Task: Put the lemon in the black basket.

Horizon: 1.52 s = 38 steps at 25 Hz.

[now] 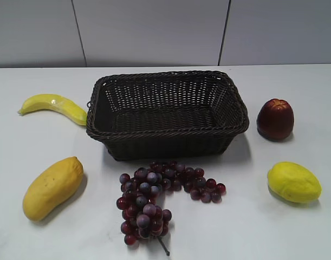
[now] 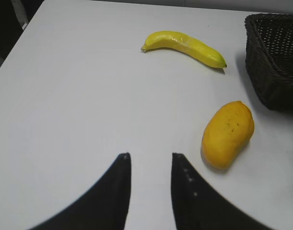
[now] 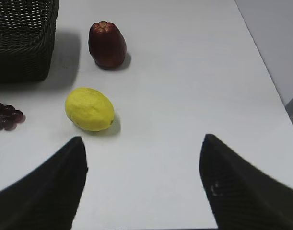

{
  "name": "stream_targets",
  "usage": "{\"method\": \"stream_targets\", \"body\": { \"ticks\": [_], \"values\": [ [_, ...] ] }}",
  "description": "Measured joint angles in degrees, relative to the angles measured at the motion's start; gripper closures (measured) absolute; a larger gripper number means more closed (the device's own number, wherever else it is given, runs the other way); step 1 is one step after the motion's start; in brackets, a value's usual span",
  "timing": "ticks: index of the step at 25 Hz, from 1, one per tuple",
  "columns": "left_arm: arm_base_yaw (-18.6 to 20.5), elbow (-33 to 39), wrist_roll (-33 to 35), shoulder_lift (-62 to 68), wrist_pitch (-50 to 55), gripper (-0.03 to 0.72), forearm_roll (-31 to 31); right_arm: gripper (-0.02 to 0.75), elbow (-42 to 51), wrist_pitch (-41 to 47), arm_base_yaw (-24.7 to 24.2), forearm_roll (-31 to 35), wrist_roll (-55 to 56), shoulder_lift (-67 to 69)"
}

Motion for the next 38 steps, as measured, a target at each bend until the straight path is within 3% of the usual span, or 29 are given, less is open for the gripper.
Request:
{"method": "stream_targets", "body": {
  "ticks": [13, 18, 23, 32, 38],
  "values": [
    [0.0, 0.0, 0.0, 0.0, 0.0, 0.459, 0.0, 0.143, -0.25, -0.48, 0.0, 0.0, 0.0, 0.0],
    [0.0, 0.0, 0.0, 0.0, 0.0, 0.461, 0.0, 0.143, -4.47, -7.9, 0.0, 0.0, -0.05, 5.5],
    [0.0, 0.0, 0.0, 0.0, 0.0, 0.461, 0.0, 0.084, -5.4, -15.43, 0.0, 1.6, -3.8, 19.84],
    [0.0, 0.0, 0.0, 0.0, 0.0, 0.457, 0.0, 0.066, -6.05, -23.15, 1.11, 16.56, -20.75, 49.71],
    [0.0, 0.0, 0.0, 0.0, 0.0, 0.457, 0.0, 0.066, -10.07, -23.14, 6.82, 14.72, -28.44, 68.38]
  ]
}}
